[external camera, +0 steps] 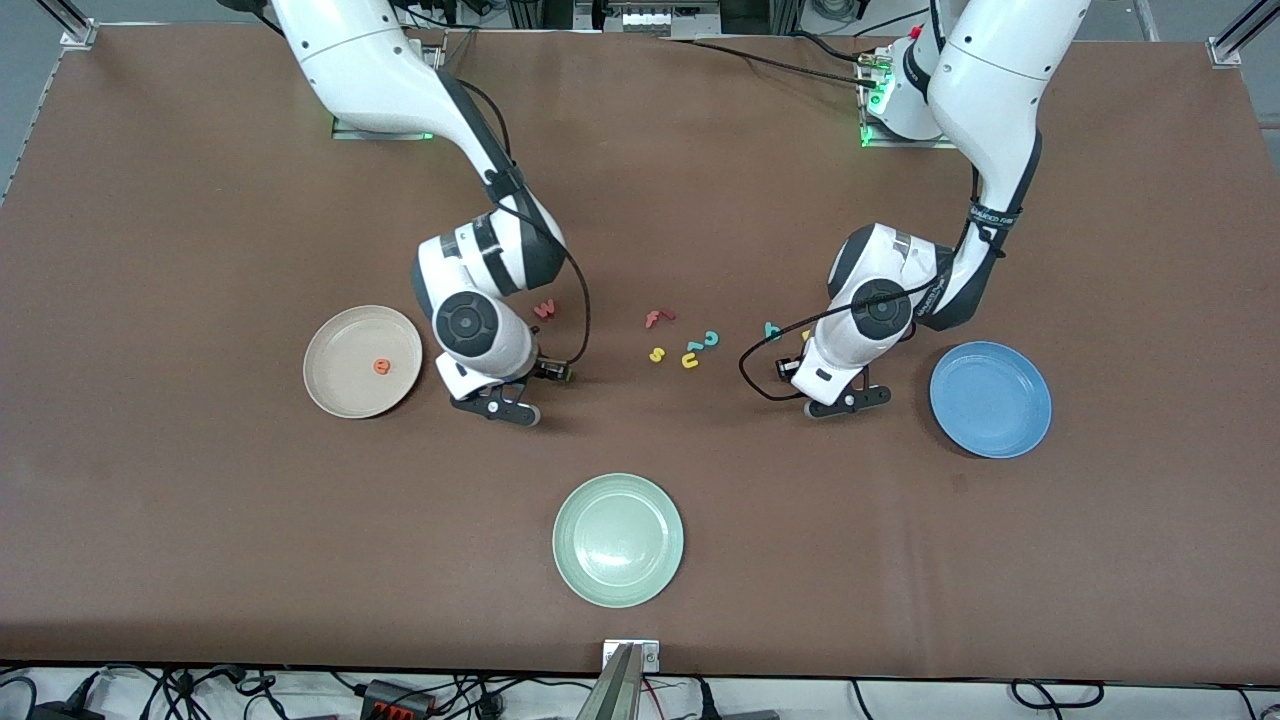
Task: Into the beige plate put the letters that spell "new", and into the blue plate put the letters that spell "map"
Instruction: 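Grasp the blue m with the left gripper while the right gripper returns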
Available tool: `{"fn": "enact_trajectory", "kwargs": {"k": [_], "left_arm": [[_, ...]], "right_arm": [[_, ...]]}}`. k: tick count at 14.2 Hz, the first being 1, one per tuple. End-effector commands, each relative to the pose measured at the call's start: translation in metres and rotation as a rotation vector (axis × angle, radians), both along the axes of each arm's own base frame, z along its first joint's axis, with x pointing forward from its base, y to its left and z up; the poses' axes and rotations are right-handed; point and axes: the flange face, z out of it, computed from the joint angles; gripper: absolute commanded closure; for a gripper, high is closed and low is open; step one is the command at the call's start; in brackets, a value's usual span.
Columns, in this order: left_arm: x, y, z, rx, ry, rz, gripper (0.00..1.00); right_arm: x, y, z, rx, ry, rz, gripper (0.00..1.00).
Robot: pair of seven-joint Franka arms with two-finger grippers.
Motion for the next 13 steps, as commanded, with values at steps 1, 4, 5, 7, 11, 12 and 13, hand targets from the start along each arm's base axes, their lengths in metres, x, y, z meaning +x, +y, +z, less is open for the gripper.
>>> {"fn": "enact_trajectory", "kwargs": {"k": [1,4,5,7,11,12,13], "left_arm": [[0.001,-0.002,-0.001,-0.002,-0.007,0.009,0.83],[0.007,0.001,0.021,-0.007,-0.027,0.012,0.91],[0.011,0.008,0.035,-0.003,-0.026,0.013,0.91],[0.021,0.024,0.057,0.009,0.010,-0.013,0.91],[0.046,0.089,0.089,0.017,0.044,-0.081,0.90],[0.051,0.112,0.090,0.045,0.035,-0.126,0.90],[0.055,0.137,0.088,0.072,0.034,-0.164,0.89]], "right_arm": [[0.001,0.014,-0.007,0.003,-0.013,-0.052,0.29],[-0.003,0.026,-0.018,0.004,-0.039,-0.081,0.31],[-0.006,0.030,-0.022,0.006,-0.048,-0.080,0.31],[-0.006,0.032,-0.024,0.009,-0.055,-0.078,0.31],[-0.011,0.038,-0.026,0.004,-0.053,-0.065,0.37],[-0.011,0.038,-0.025,0.006,-0.054,-0.063,0.45],[-0.011,0.038,-0.026,0.005,-0.052,-0.066,0.46]]}}
